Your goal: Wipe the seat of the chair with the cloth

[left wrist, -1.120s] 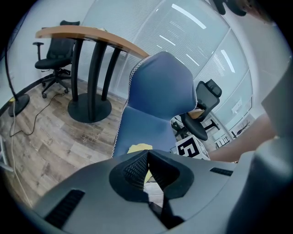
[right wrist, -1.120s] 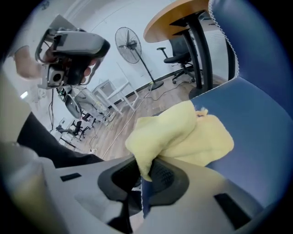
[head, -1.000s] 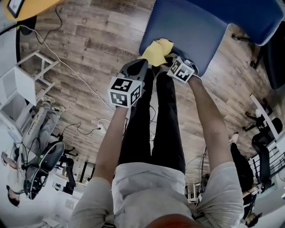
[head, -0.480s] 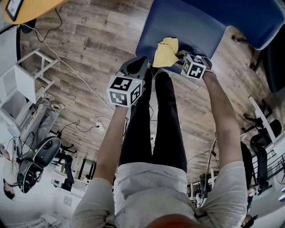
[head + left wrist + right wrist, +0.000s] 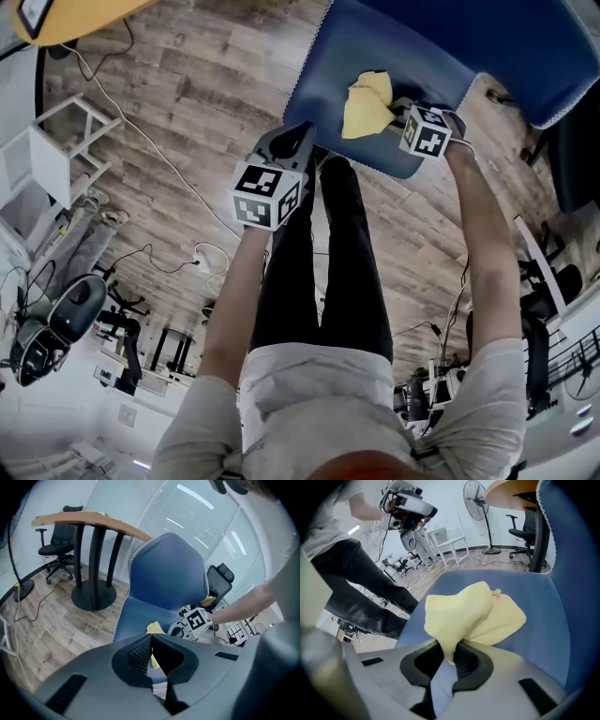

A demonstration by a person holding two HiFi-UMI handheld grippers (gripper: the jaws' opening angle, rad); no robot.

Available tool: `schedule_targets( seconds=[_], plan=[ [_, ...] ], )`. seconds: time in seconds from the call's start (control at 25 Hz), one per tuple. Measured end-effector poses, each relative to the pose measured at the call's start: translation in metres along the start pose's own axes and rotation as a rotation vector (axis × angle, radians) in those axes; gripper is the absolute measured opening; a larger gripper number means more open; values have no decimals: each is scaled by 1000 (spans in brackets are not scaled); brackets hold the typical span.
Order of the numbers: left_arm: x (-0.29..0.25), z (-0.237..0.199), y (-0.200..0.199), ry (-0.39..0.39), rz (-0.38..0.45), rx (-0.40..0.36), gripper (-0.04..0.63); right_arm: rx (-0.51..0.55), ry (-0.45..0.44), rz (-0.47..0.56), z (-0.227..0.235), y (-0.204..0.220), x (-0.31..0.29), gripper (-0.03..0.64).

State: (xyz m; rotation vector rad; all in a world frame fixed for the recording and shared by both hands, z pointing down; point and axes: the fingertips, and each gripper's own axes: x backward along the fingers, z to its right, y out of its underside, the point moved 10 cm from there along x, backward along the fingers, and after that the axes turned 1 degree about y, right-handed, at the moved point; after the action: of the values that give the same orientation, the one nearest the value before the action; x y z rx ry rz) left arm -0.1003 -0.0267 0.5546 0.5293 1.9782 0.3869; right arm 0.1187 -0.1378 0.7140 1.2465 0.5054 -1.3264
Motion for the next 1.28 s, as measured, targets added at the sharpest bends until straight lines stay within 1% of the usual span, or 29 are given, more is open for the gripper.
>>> schedule_targets(
  seconds=[0.12, 0.24, 0.32, 0.44, 0.52, 0.64, 0.76, 0.88, 1.04, 1.28],
  plan=[
    [-1, -1, -5, -18, 4, 7, 26, 8, 30, -26, 18, 8, 12, 63],
    [-2, -2, -8, -33, 11, 18, 26, -23, 103, -58, 42, 24, 30, 63],
    [-3, -2, -11, -41, 13, 20, 26, -77, 156, -69, 59, 38, 43, 63],
    [-5, 0, -14, -45, 8, 19, 26, -203, 229, -45, 76, 57, 59, 63],
    [-8, 3, -15, -40, -1, 11, 26, -325, 267, 6, 79, 67, 65, 63],
    [-15, 8, -17, -28, -16, -8, 26, -557, 332, 142, 79, 79, 66, 63],
    [-23, 17, -21, -12, -30, -34, 26, -733, 402, 262, 73, 90, 65, 63],
    [-27, 25, -26, 2, -43, -65, 26, -880, 453, 346, 65, 100, 65, 63],
    [-27, 30, -32, 16, -55, -101, 26, -1040, 538, 436, 53, 110, 65, 63],
    [-26, 42, -21, 24, -71, -147, 26, -1282, 660, 582, 15, 136, 56, 63]
  ],
)
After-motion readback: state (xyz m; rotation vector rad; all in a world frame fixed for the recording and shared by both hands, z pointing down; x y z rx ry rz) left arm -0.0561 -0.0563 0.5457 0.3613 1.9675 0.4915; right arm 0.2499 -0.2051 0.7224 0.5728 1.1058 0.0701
